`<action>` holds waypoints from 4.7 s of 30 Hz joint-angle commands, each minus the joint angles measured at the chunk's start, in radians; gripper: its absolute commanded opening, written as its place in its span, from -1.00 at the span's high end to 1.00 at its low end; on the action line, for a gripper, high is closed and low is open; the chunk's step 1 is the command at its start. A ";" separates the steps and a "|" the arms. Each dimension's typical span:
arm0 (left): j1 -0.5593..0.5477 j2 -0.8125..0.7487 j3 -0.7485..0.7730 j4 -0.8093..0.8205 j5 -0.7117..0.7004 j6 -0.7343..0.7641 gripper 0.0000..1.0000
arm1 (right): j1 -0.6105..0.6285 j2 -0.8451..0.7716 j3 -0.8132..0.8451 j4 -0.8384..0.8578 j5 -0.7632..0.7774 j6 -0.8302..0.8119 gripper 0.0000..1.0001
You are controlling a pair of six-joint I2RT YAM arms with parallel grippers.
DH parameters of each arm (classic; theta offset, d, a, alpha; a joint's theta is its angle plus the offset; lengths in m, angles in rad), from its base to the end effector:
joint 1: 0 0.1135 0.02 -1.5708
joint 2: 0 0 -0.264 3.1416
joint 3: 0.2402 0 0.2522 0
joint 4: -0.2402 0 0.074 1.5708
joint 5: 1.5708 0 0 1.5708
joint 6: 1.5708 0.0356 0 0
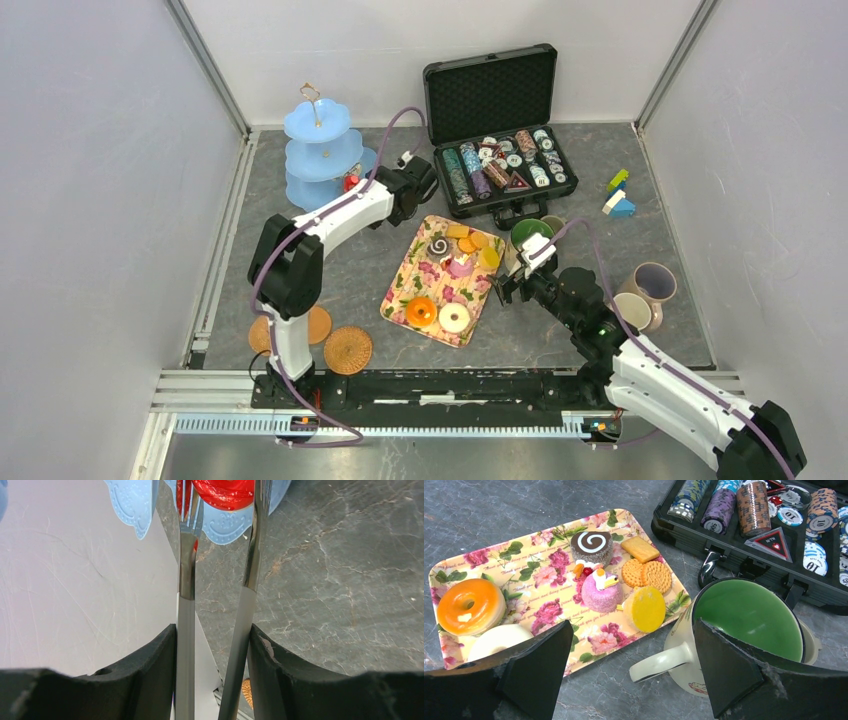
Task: Serve the afternoon tea
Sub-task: Place the desert on the desert table, then pick up the desert from the tray.
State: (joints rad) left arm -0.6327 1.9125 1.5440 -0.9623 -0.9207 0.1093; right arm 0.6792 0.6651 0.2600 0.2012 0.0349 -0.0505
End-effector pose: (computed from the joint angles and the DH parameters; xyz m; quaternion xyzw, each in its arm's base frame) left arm 0.3243 -0.2026 0.2372 0.2729 0.8482 0.3983 0.2177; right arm 0.1318 0.1048 0.2128 -0.2663 0.7282 0.1824 0.6046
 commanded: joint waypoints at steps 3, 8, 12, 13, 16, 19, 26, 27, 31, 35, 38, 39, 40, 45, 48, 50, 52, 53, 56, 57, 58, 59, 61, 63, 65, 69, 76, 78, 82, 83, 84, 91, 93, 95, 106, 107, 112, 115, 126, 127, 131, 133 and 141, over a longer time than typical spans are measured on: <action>0.039 0.035 0.031 0.055 -0.056 0.042 0.08 | 0.005 0.010 0.034 0.030 -0.001 0.005 -0.96; 0.054 0.059 0.026 0.052 -0.056 0.029 0.02 | 0.005 0.010 0.032 0.030 0.002 0.005 -0.96; 0.058 0.068 0.015 0.054 -0.052 0.023 -0.04 | 0.005 0.011 0.032 0.029 0.002 0.005 -0.96; 0.059 0.069 0.013 0.054 -0.053 0.021 -0.06 | 0.005 0.012 0.032 0.028 0.002 0.005 -0.96; 0.062 0.067 0.009 0.054 -0.056 0.017 -0.12 | 0.005 0.011 0.032 0.029 0.000 0.005 -0.96; 0.061 0.058 0.007 0.056 -0.054 0.014 -0.17 | 0.005 0.013 0.032 0.029 0.000 0.005 -0.96; 0.062 0.040 0.007 0.054 -0.053 0.015 -0.32 | 0.005 0.015 0.032 0.030 -0.002 0.005 -0.96; 0.062 0.036 0.009 0.054 -0.052 0.014 -0.32 | 0.004 0.014 0.032 0.030 -0.003 0.005 -0.96; 0.057 0.003 0.031 0.027 -0.024 -0.003 -0.30 | 0.005 0.016 0.032 0.030 -0.005 0.006 -0.96; 0.039 -0.066 0.040 -0.015 0.100 -0.050 -0.25 | 0.005 0.016 0.033 0.031 -0.005 0.006 -0.96; 0.023 -0.144 0.018 -0.024 0.212 -0.095 -0.22 | 0.004 0.020 0.033 0.032 -0.003 0.005 -0.96; 0.019 -0.171 0.009 -0.024 0.245 -0.099 -0.21 | 0.006 0.021 0.034 0.032 -0.002 0.005 -0.96; 0.015 -0.202 0.001 -0.023 0.290 -0.136 -0.21 | 0.005 0.024 0.033 0.032 -0.001 0.005 -0.96; 0.010 -0.338 -0.029 -0.024 0.559 -0.201 -0.19 | 0.005 0.034 0.037 0.034 -0.006 0.005 -0.96; 0.008 -0.434 -0.062 -0.023 0.775 -0.213 -0.18 | 0.005 0.035 0.037 0.030 -0.005 0.005 -0.96; 0.008 -0.503 -0.089 -0.029 0.894 -0.212 -0.18 | 0.004 0.032 0.037 0.030 -0.001 0.005 -0.96; 0.005 -0.570 -0.118 -0.046 0.998 -0.215 -0.17 | 0.005 0.030 0.036 0.032 0.000 0.005 -0.96; 0.001 -0.599 -0.134 -0.058 1.027 -0.221 -0.18 | 0.005 0.029 0.036 0.032 0.000 0.005 -0.96; -0.045 -0.673 -0.176 -0.108 1.068 -0.263 -0.18 | 0.005 0.027 0.036 0.034 0.001 0.006 -0.96; -0.078 -0.688 -0.187 -0.133 1.062 -0.273 -0.18 | 0.005 0.025 0.034 0.036 0.002 0.007 -0.96; -0.139 -0.699 -0.199 -0.160 1.024 -0.286 -0.18 | 0.005 0.023 0.032 0.037 0.002 0.008 -0.96; -0.204 -0.705 -0.204 -0.187 0.958 -0.296 -0.18 | 0.005 0.021 0.031 0.038 0.001 0.009 -0.96; -0.346 -0.695 -0.200 -0.258 0.812 -0.320 -0.18 | 0.006 0.022 0.031 0.039 0.000 0.009 -0.96; -0.448 -0.670 -0.199 -0.326 0.726 -0.336 -0.18 | 0.005 0.027 0.031 0.042 -0.004 0.011 -0.96; -0.509 -0.651 -0.206 -0.356 0.663 -0.352 -0.16 | 0.005 0.032 0.033 0.042 -0.011 0.011 -0.96; -0.584 -0.628 -0.185 -0.383 0.611 -0.372 -0.17 | 0.006 0.028 0.035 0.033 -0.006 0.009 -0.96; -0.605 -0.513 -0.112 -0.458 0.578 -0.401 -0.21 | 0.005 0.024 0.033 0.039 -0.008 0.009 -0.96; -0.614 -0.480 -0.110 -0.462 0.583 -0.404 -0.22 | 0.005 0.026 0.033 0.037 -0.009 0.009 -0.96; -0.622 -0.463 -0.123 -0.439 0.592 -0.398 -0.24 | 0.005 0.023 0.032 0.036 -0.009 0.009 -0.96; -0.622 -0.463 -0.126 -0.431 0.596 -0.397 -0.25 | 0.005 0.023 0.032 0.036 -0.008 0.009 -0.96; -0.623 -0.461 -0.128 -0.428 0.600 -0.398 -0.26 | 0.005 0.021 0.032 0.036 -0.008 0.009 -0.96; -0.623 -0.417 -0.132 -0.420 0.619 -0.402 -0.32 | 0.005 0.022 0.033 0.037 -0.010 0.009 -0.96; -0.622 -0.408 -0.130 -0.417 0.618 -0.401 -0.34 | 0.005 0.022 0.032 0.037 -0.012 0.011 -0.96; -0.622 -0.399 -0.134 -0.410 0.629 -0.396 -0.34 | 0.004 0.022 0.033 0.036 -0.011 0.010 -0.96; -0.624 -0.362 -0.158 -0.404 0.618 -0.395 -0.34 | 0.005 0.022 0.032 0.037 -0.008 0.010 -0.96; -0.624 -0.356 -0.160 -0.403 0.614 -0.395 -0.34 | 0.005 0.021 0.032 0.035 -0.010 0.011 -0.96; -0.625 -0.332 -0.159 -0.402 0.599 -0.401 -0.30 | 0.005 0.021 0.032 0.035 -0.007 0.011 -0.96; -0.625 -0.326 -0.159 -0.401 0.586 -0.401 -0.27 | 0.005 0.022 0.033 0.035 -0.006 0.011 -0.96; -0.627 -0.322 -0.149 -0.397 0.565 -0.401 -0.06 | 0.005 0.023 0.033 0.036 -0.006 0.010 -0.96; -0.627 -0.323 -0.147 -0.400 0.559 -0.401 -0.03 | 0.005 0.023 0.032 0.036 -0.006 0.011 -0.96; -0.627 -0.326 -0.128 -0.414 0.526 -0.408 0.04 | 0.005 0.024 0.031 0.035 -0.005 0.011 -0.96; -0.627 -0.332 -0.123 -0.418 0.515 -0.411 0.09 | 0.005 0.026 0.032 0.034 -0.007 0.011 -0.96; -0.626 -0.355 -0.089 -0.473 0.378 -0.421 0.11 | 0.005 0.026 0.032 0.035 -0.006 0.012 -0.96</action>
State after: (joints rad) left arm -1.2533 1.5944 1.3952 -1.3926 -0.4160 -0.2569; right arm 0.6792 0.6949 0.2600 0.2024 0.0273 -0.0494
